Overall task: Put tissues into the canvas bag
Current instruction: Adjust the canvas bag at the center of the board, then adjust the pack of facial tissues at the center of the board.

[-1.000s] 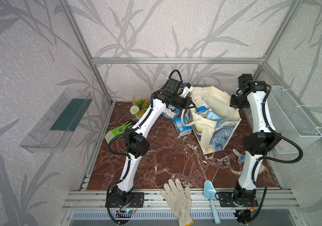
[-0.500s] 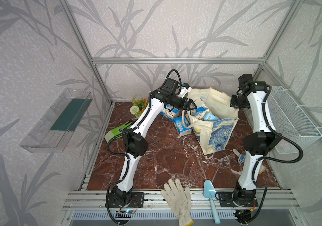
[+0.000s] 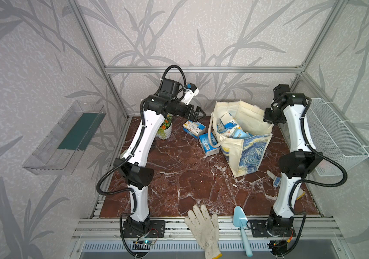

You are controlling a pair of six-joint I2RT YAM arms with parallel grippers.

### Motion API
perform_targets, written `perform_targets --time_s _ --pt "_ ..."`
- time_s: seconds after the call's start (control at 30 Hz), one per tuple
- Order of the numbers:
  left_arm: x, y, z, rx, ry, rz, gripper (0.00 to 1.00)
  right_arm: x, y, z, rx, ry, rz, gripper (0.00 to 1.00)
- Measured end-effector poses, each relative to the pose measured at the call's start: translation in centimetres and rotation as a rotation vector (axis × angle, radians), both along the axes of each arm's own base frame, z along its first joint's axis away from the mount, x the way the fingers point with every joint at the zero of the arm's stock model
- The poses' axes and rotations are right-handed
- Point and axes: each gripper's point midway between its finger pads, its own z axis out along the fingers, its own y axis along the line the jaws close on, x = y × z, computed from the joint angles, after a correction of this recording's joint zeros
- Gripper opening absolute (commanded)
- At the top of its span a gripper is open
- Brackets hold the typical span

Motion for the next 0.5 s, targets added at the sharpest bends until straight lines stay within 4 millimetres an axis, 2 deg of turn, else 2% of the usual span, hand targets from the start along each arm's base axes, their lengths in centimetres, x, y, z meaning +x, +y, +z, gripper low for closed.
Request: perform_targets --time_s 0.07,0.2,0.27,0.37,0.43,0.5 --pt "-0.8 0.9 -3.0 0.069 0.038 -0.01 0.99 0.0 0.0 0.0 0.0 -0.002 0.0 0.03" --pt "-1.9 1.9 -11.8 0.194 0.195 -0.023 0.99 0.2 0.0 -0.1 0.001 -0.001 -0.001 0.03" --pt "-1.8 2.0 -15.0 0.23 0.273 -0.007 0.99 0.4 0.0 -0.2 0.001 0.001 -0.002 0.03" --pt "-0.1 1.9 -17.4 0.25 0.323 0.049 0.99 0.5 -0.1 -0.4 0.002 0.003 -0.005 0.03" --pt "1.7 1.8 -17.7 0.256 0.324 0.103 0.99 0.5 -0.1 -0.4 0.008 0.003 -0.005 0.03" --pt "4.1 1.5 -17.2 0.25 0.293 0.153 0.99 0.5 -0.1 -0.4 0.009 0.003 -0.005 0.03"
